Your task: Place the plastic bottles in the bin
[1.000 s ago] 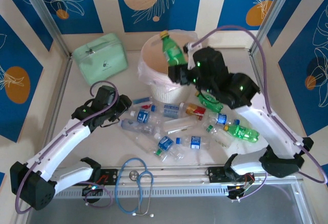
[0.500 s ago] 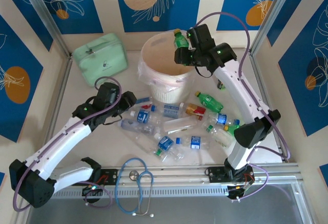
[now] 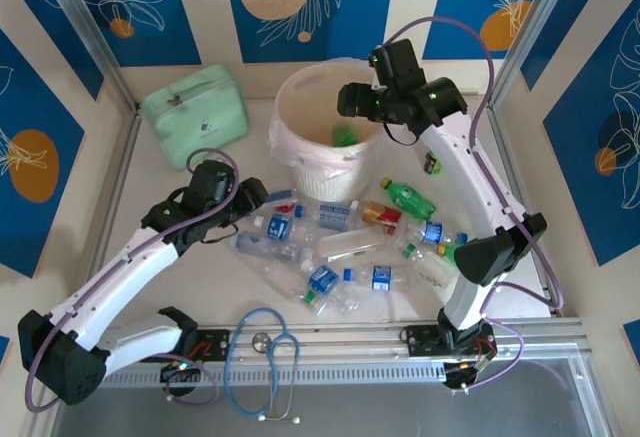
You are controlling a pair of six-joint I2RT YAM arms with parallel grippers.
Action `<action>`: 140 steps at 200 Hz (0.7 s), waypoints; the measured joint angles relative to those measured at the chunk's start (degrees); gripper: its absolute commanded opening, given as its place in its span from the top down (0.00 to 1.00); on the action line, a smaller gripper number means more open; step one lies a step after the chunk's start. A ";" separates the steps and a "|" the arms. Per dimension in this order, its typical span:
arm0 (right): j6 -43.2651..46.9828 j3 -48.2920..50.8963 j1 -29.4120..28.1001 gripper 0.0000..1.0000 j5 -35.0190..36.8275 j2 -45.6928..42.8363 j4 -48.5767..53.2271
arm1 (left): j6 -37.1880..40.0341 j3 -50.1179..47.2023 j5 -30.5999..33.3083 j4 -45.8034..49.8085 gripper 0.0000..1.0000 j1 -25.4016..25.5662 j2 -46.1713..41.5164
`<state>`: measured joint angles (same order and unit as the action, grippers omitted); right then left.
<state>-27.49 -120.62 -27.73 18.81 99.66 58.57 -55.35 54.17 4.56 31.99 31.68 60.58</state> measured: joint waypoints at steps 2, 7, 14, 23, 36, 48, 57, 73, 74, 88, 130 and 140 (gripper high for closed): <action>0.02 -0.04 0.00 0.17 0.00 0.00 0.02 | 0.00 0.00 0.02 0.00 0.30 0.02 0.00; 0.00 -0.09 0.00 0.17 0.00 -0.09 0.02 | 0.02 0.00 0.02 0.00 0.30 0.00 0.00; 0.00 -0.09 0.00 0.16 0.02 -0.17 0.07 | 0.11 0.00 0.15 0.02 0.29 0.02 0.00; 0.00 -0.09 -0.02 0.16 0.04 -0.37 0.26 | 0.37 0.00 0.20 0.13 0.29 0.02 0.00; -0.02 0.00 -0.15 0.16 0.24 -0.94 0.63 | 0.44 0.02 0.39 0.26 0.29 0.02 0.00; -0.11 0.87 -0.39 0.16 0.81 -2.45 0.66 | 0.70 0.31 0.66 0.63 0.29 0.02 0.00; -0.26 2.34 -0.72 0.16 1.55 -4.24 0.68 | 1.07 0.76 0.94 1.09 0.29 0.02 0.00; -1.09 6.23 -1.49 0.16 3.52 -8.92 0.90 | 1.77 1.46 1.51 1.57 0.28 0.07 -0.11; -1.22 6.67 -1.55 0.16 3.80 -9.44 0.85 | 1.79 1.51 1.53 1.60 0.28 0.07 -0.11; -2.73 11.78 -1.97 0.16 5.81 -14.73 1.14 | 1.95 1.62 1.92 1.77 0.28 0.09 -0.31; -11.13 27.23 -1.66 0.16 12.76 -28.87 5.90 | 2.78 1.62 2.34 2.12 0.27 0.09 -0.87; -13.84 30.82 -1.49 0.16 14.10 -31.08 8.00 | 2.97 1.62 2.34 2.10 0.27 0.09 -0.87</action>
<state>-41.32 -89.80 -29.21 32.91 68.58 66.57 -52.38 55.79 6.90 34.09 31.77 59.70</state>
